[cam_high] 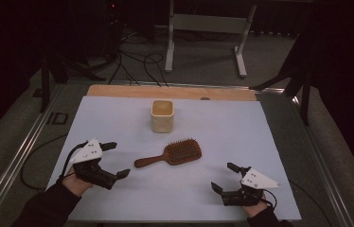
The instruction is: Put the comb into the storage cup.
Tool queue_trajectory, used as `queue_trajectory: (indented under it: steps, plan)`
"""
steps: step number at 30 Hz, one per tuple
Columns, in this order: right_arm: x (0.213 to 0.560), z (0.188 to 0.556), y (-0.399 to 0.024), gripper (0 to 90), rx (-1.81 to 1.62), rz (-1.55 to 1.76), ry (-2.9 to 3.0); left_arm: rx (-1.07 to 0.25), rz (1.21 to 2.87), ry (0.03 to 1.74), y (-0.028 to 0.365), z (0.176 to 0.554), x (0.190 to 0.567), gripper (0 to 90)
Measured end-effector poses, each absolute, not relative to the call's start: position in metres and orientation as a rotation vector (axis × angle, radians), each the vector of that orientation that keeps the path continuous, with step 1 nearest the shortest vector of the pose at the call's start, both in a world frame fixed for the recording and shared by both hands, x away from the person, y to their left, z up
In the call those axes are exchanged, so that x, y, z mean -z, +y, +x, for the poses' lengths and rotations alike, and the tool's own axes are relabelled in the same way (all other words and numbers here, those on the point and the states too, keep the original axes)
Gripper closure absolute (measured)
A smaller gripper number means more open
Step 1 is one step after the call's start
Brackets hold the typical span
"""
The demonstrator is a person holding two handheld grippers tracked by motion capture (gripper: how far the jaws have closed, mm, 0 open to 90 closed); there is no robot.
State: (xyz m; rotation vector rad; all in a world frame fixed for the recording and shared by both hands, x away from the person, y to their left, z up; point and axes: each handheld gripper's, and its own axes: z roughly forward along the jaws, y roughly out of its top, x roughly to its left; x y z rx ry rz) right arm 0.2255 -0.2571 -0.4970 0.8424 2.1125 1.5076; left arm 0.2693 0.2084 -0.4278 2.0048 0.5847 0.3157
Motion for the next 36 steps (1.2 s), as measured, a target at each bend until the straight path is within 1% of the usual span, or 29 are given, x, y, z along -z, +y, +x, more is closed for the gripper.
queue_trajectory:
  steps: [12, 15, 18, 25, 36]
  plan:
    - [0.496, 0.225, -0.257, 9.0, -1.515, 0.842, 2.114, -0.251, 2.117, 0.542, 0.180, 0.290, 0.425, 0.0]
    - [0.496, 0.225, -0.257, 9.0, -1.517, 0.841, 2.115, -0.197, 2.170, 0.528, 0.173, 0.297, 0.425, 0.0]
    - [0.496, 0.225, -0.257, 9.0, -1.520, 0.840, 2.114, -0.186, 2.215, 0.496, 0.164, 0.298, 0.426, 0.0]
    - [0.496, 0.225, -0.257, 9.0, -1.517, 0.840, 2.116, -0.203, 2.253, 0.488, 0.152, 0.305, 0.427, 0.0]
    - [0.496, 0.225, -0.257, 9.0, -1.524, 0.844, 2.118, -0.200, 2.361, 0.487, 0.130, 0.321, 0.431, 0.1]
